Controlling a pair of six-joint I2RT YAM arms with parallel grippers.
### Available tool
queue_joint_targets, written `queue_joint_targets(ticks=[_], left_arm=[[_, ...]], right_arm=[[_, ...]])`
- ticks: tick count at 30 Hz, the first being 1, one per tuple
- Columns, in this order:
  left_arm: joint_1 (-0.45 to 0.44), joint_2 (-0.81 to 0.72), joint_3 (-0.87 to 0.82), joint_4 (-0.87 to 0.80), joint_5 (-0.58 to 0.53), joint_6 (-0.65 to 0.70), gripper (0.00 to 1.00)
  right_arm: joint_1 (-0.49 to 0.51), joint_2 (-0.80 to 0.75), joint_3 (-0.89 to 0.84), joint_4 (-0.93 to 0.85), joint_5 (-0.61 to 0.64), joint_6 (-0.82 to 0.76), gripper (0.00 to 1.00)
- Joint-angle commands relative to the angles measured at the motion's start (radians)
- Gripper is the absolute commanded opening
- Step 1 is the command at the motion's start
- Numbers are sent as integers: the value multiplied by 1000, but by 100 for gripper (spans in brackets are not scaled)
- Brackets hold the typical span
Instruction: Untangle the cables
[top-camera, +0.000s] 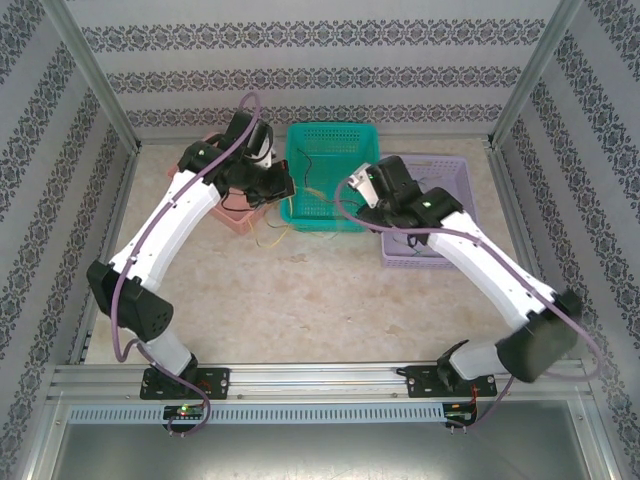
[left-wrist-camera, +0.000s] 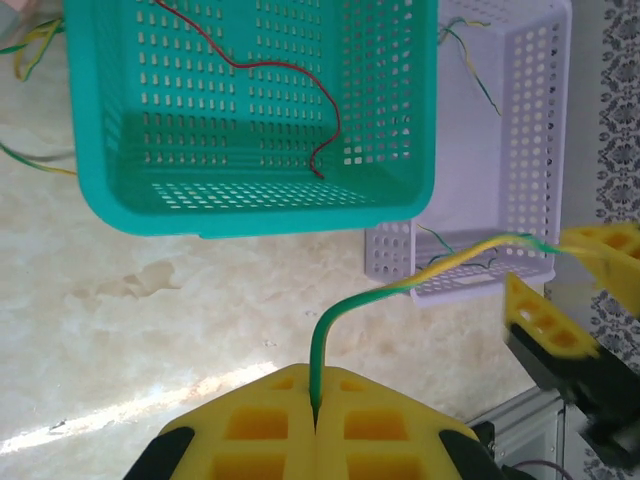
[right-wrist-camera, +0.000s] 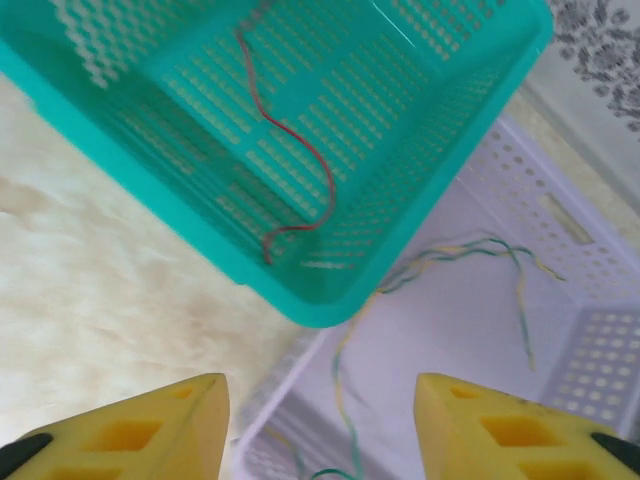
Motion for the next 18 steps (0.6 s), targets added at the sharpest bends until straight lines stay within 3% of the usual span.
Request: queue_joint_targets(ticks=[1,3,6,10,14,18], left_arm=[[5,-75,-144,245,-28,-194,0],[3,-121,-258,398,-58,-301,0],[-18,-152,-319,511,-115,-366,0],[-54,-167,-342,573,-155,-376,0],[-85,-177,-376,626,-181,-382,0],[-113,-187,-396,666,-204,-370,0]], right_arm=[[-45,-172,-46,65,-328,348,54],[-83,-247,-152,259,-472,661,54],[-83,-308,-292,506,-378,1166,62],[-30,-264,-449,810,-229,1810,71],[55,-145,-448,925,-138,2171,73],[118,-75,-431,999,-14,2345,75]])
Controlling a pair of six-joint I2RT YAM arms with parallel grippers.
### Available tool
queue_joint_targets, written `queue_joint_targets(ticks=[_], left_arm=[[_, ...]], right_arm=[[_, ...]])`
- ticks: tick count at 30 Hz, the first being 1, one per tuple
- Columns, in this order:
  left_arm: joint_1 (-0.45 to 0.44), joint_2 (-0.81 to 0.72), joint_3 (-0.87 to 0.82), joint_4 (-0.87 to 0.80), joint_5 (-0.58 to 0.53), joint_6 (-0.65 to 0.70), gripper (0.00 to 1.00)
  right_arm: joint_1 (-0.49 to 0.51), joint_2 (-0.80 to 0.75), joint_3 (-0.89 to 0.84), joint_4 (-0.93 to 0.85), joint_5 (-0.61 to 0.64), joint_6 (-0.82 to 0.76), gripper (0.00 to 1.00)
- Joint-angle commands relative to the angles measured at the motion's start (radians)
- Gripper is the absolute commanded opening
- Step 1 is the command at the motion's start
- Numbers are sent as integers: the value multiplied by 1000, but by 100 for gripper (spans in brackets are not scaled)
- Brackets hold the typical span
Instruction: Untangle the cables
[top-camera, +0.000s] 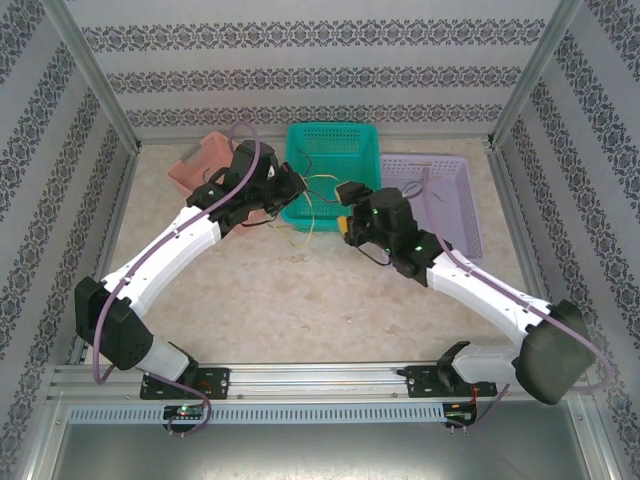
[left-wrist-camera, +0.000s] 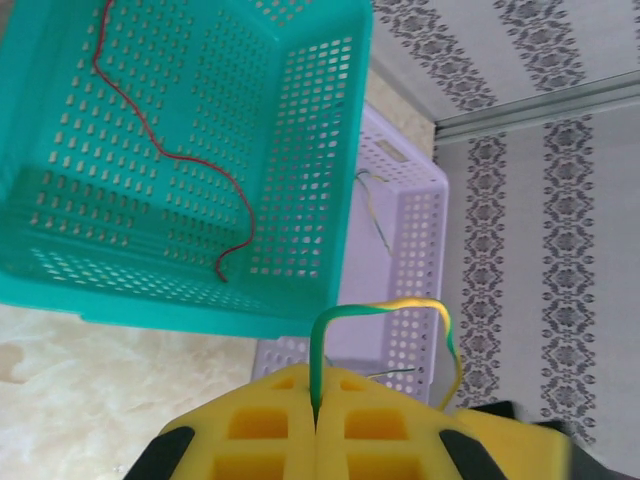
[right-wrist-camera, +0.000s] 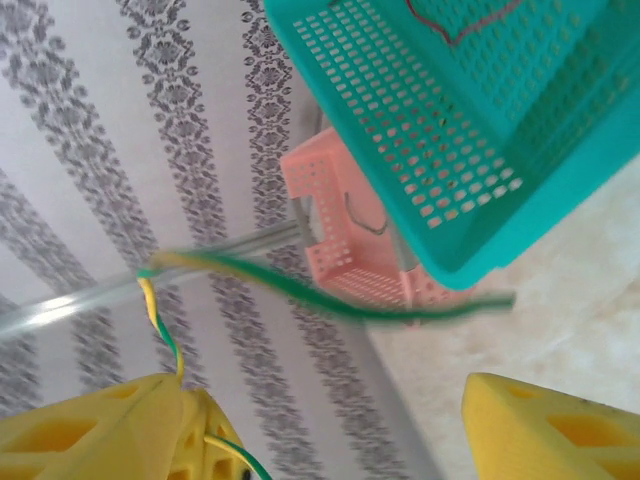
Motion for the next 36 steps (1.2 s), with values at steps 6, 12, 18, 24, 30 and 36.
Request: queue_joint_targets(ticks=[6,12,18,24,30,36], left_arm=[[-30,-57,-49,100,-53,-14,0],[-43,-97,-64,82,-51,-23,0],[-62,-117,-68,70,-36,-28,0],[-71,-110,-62,17,10,4,0],[-86,-38,-6,-82,168,111,0],[-135,40,69,-183,310,268,0]], right_arm=[[16,11,18,165,224,330,74],[-87,35,-19,216,213,332,68],[-164,70,-4,237,160,321,37],[-253,73,65,188,62,96,0],[-384,87,300,-132,-176,-515,0],[-483,136,480,-426,-287,-1131,0]])
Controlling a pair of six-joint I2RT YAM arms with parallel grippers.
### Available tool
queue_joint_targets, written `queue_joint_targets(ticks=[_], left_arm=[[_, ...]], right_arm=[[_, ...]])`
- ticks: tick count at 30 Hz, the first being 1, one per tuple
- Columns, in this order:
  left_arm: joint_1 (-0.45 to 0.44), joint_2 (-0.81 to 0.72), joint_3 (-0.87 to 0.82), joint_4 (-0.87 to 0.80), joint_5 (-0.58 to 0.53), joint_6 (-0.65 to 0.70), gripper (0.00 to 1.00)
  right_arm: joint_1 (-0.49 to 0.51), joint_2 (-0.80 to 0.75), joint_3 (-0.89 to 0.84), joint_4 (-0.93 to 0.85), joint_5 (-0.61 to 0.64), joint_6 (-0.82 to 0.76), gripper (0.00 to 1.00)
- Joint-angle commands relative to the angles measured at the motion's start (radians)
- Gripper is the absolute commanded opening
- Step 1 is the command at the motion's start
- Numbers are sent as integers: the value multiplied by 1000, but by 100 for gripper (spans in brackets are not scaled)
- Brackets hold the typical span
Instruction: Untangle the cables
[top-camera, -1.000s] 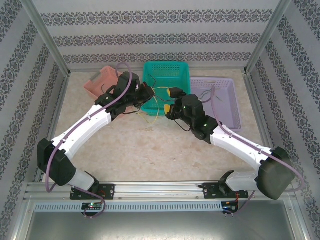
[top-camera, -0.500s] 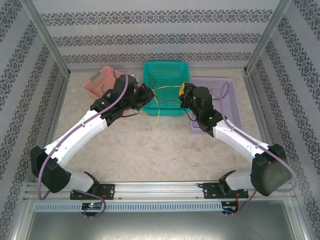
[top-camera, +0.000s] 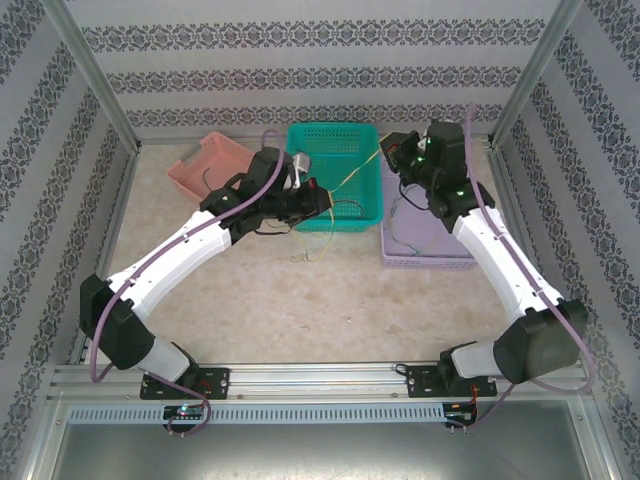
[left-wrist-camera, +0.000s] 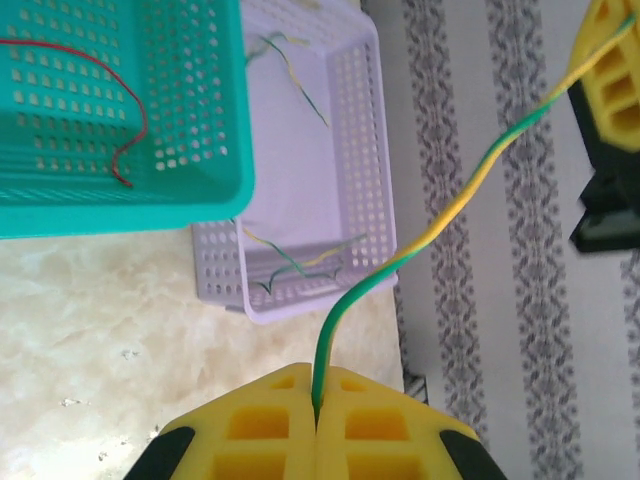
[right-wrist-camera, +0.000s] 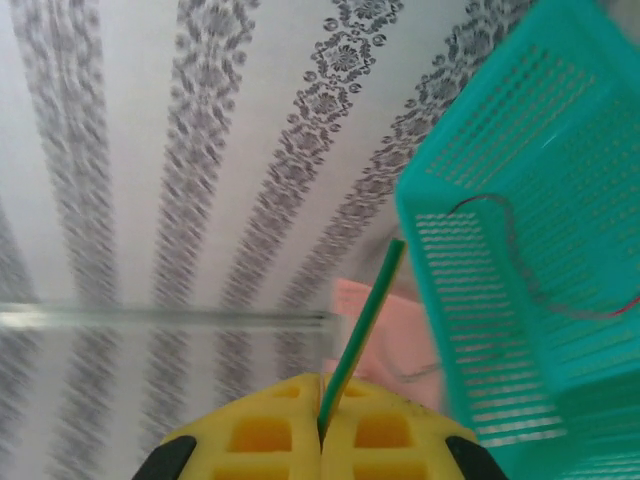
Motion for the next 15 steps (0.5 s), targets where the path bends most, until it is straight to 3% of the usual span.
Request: queue_joint_targets(ticks=[1,4,8,11,15], left_arm=[[-39,28,41,-159,135,132,0],[-71,88,100,-221,200,187,0],[-108,145,171,-287,224,259,0],[-131,173,198,-299,257,287,0],[-151,211,237,-313,266,294,0]], right_arm=[[-81,54,106,-210,-43,-492,0],[-83,131,269,-376,-89,-722,0],[-59,206,430,-564,27,-967,0],[-86,218,461,-564,56,-989,0],[-118,246,530,-570,-15,-950,0]])
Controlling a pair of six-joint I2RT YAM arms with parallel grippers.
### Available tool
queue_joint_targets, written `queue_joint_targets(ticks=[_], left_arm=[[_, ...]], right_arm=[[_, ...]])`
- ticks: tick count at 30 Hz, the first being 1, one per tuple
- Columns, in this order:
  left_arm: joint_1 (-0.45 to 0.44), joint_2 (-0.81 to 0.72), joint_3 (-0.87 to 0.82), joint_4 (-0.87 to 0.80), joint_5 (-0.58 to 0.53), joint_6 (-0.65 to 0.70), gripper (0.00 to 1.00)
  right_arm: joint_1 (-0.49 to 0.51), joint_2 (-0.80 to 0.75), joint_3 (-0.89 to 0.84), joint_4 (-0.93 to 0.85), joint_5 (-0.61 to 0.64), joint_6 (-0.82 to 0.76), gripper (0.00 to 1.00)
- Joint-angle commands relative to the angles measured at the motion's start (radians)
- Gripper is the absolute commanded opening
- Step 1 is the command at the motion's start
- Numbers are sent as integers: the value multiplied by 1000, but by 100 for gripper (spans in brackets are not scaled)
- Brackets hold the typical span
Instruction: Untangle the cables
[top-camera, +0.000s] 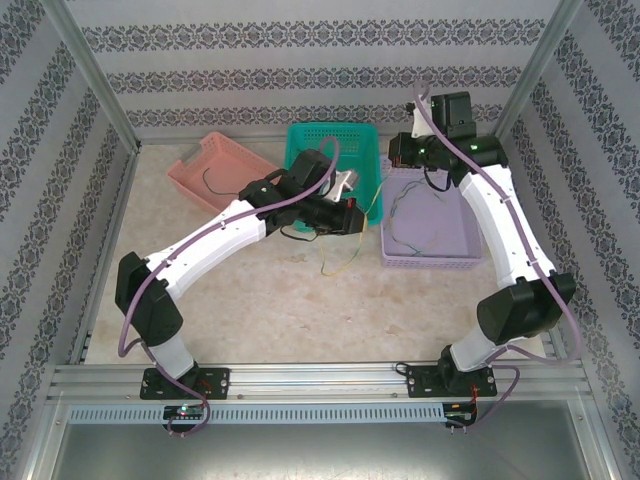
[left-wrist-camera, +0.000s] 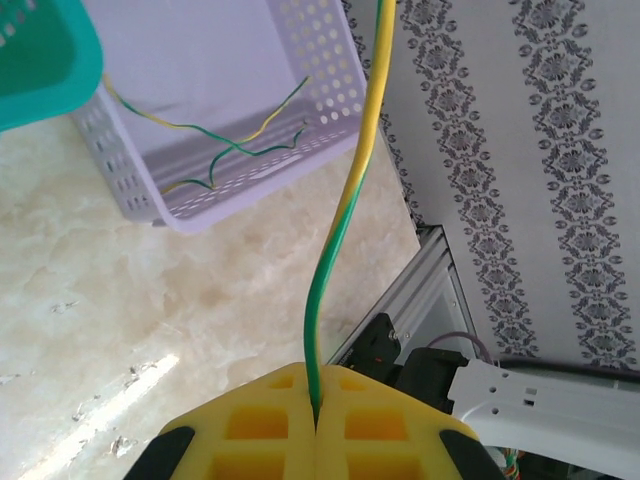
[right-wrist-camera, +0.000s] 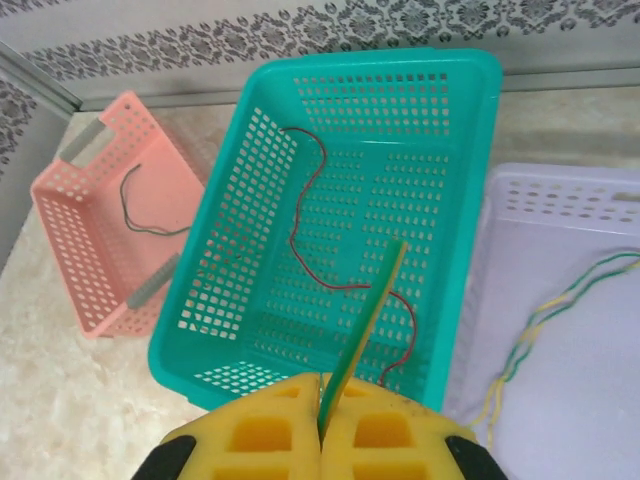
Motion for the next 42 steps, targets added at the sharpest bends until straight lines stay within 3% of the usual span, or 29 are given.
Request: queue_joint_targets(ticks=[1,2,5,11,20,24,28,31,35,42], left_arm=[[-39,13,29,-143,78,31,0],[-37,11,29,-118,64,4,0],[-19,10,19,7,54,-128,0],[-2,22,16,216,1,-353,0],[62,15,2,350,-127,-587,0],[85,2,-13,377,-210,-670,0],[94,-9,-62,463,-373,-833,0],[90,-9,-91,557,-488,-953,0],[88,-3,-82,576,-575,-1077,0],[78,-13,-86,507,-602,-1193,0]], right_arm=[[-44,31,99,40,35,-64,0],[-45,36,117,25,6,-48,6],[-49,6,116,-2,-53,6,38],[-74,-150,12,-11,11,117,59],[-82,-505,-253,30,272,261,68],[-52,-611,-367,49,271,271,69],[141,-719,-567,139,276,360,65],[328,-790,-782,377,326,450,62],[454,-737,-922,621,395,531,66],[462,-593,-938,739,496,544,70]])
